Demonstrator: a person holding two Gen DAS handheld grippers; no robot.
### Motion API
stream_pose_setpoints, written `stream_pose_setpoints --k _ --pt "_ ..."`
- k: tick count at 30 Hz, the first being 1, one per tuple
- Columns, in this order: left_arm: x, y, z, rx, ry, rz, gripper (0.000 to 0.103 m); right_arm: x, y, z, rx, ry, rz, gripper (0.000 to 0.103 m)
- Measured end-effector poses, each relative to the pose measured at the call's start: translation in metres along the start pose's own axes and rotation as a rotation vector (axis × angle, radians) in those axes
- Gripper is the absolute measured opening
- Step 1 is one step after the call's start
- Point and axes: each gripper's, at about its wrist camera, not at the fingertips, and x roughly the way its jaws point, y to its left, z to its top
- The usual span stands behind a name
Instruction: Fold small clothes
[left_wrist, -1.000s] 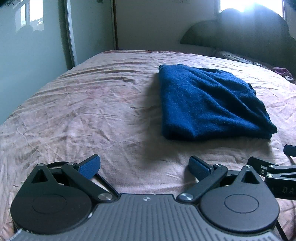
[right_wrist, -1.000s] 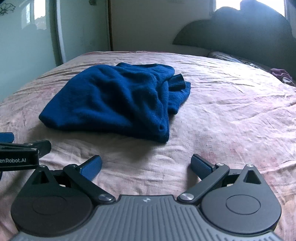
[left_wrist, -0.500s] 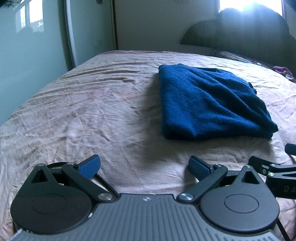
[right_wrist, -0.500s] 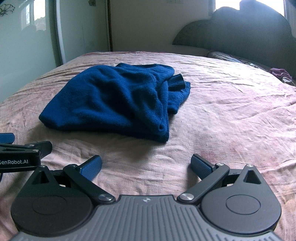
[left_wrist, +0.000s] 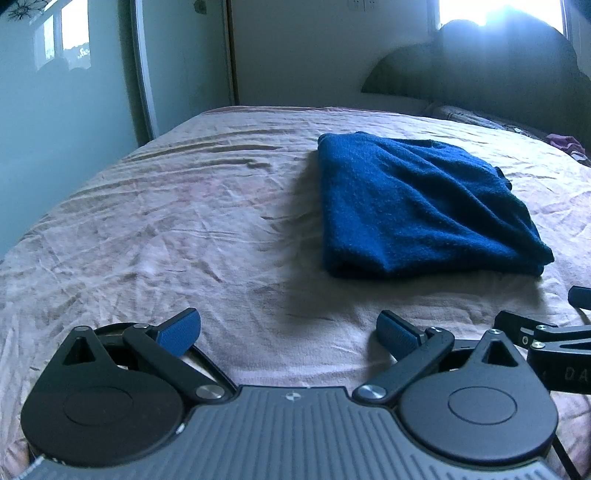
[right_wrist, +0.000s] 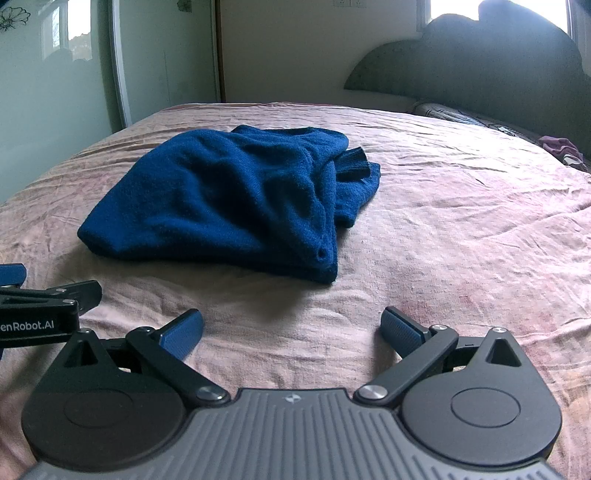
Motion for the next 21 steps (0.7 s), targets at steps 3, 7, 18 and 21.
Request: stream_pose_setpoints --k 3,7,18,21 --pt "0.0000 -0.0001 0.0000 0.000 0.000 0.000 0.103 0.0000 0.0001 0.0000 0.000 0.000 0.000 0.103" --pt "0.0000 -0.0004 -0.0002 0.004 0.001 0.002 0.103 0.0000 0.0005 0.0000 0.000 0.000 0.000 0.103" --pt "0.0006 -0.0006 -0.0010 0.005 0.002 0.001 0.103 0.0001 0.0006 0.0000 0.000 0.000 -0.001 0.103" --pt "0.0014 -0.0004 -0.0017 0.004 0.003 0.000 0.103 0.0000 0.0006 0.0000 0.000 0.000 -0.001 0.103"
